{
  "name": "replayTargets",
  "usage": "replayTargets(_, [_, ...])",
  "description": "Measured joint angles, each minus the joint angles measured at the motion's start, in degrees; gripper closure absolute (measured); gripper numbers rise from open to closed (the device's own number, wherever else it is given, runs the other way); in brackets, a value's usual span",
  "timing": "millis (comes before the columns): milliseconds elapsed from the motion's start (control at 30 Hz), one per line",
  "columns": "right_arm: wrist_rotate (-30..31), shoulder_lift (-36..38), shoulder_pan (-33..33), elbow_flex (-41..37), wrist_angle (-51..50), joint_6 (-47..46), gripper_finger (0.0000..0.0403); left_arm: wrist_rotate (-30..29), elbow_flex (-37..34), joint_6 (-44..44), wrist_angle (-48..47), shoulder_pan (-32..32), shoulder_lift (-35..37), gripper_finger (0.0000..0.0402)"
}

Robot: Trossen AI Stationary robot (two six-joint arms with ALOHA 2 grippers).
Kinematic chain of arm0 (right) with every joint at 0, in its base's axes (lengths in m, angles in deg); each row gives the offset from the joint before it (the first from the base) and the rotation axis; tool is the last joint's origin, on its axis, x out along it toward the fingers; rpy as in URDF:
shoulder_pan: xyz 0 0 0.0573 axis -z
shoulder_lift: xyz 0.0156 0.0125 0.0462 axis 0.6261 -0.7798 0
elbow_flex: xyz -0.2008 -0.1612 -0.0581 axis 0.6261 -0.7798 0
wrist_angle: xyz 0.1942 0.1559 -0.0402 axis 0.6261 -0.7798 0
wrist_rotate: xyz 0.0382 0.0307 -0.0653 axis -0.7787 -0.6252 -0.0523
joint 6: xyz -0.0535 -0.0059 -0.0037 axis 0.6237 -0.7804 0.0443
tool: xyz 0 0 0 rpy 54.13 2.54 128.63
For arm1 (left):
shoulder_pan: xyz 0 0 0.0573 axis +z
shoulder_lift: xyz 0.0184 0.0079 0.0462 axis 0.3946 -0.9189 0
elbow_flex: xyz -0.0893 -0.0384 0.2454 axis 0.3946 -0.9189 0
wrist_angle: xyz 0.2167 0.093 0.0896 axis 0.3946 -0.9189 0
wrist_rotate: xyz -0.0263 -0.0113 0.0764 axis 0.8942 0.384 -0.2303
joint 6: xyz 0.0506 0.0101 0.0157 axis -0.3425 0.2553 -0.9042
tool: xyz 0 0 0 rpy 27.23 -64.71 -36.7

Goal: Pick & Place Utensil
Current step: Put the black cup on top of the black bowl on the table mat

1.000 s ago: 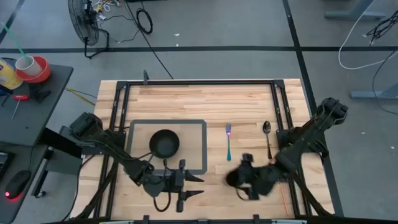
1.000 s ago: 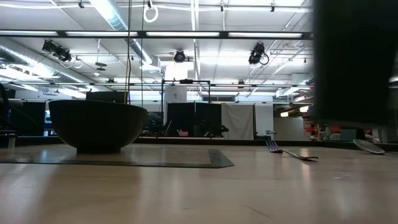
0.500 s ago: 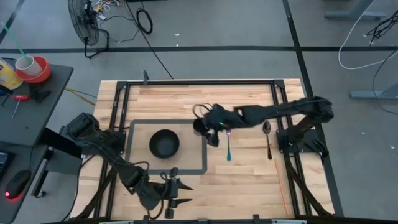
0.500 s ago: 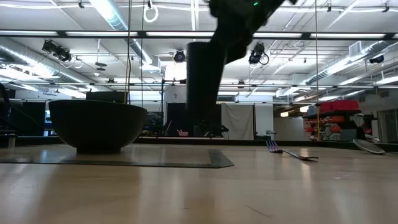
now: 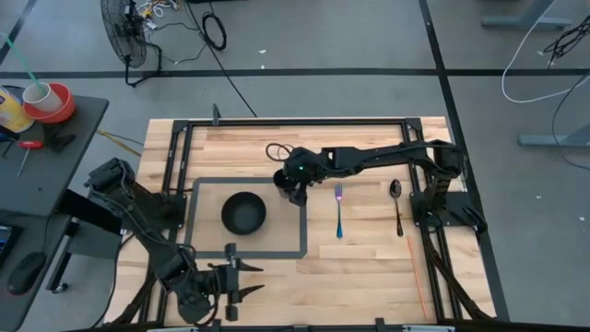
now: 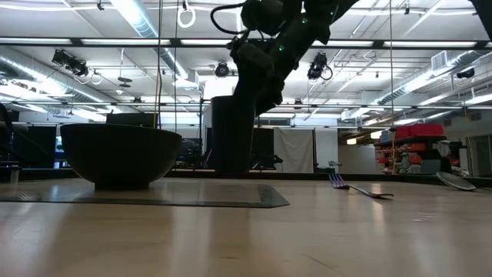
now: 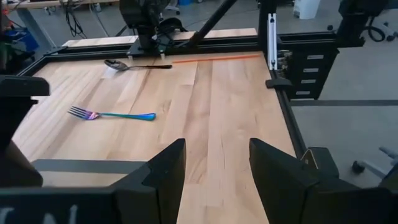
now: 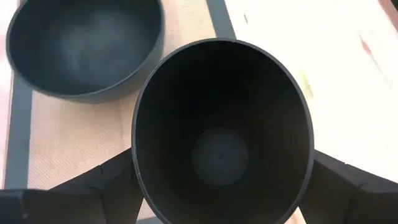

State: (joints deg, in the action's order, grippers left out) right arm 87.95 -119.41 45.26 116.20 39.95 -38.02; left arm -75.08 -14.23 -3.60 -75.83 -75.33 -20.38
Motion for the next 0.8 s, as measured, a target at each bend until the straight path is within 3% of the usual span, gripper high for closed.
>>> replayTargets(667, [-0.3, 0.3, 1.1, -5.3, 5.6, -1.9, 0.0066, -2.1, 0.0, 1.3, -0.1, 0.2, 0.0, 0.0220])
replayTargets(800, [0.0, 0.3, 0.9, -5.3, 5.5, -1.7, 0.0049, -2.0, 0.0, -2.6, 0.0, 1.3, 0.0, 0.0220])
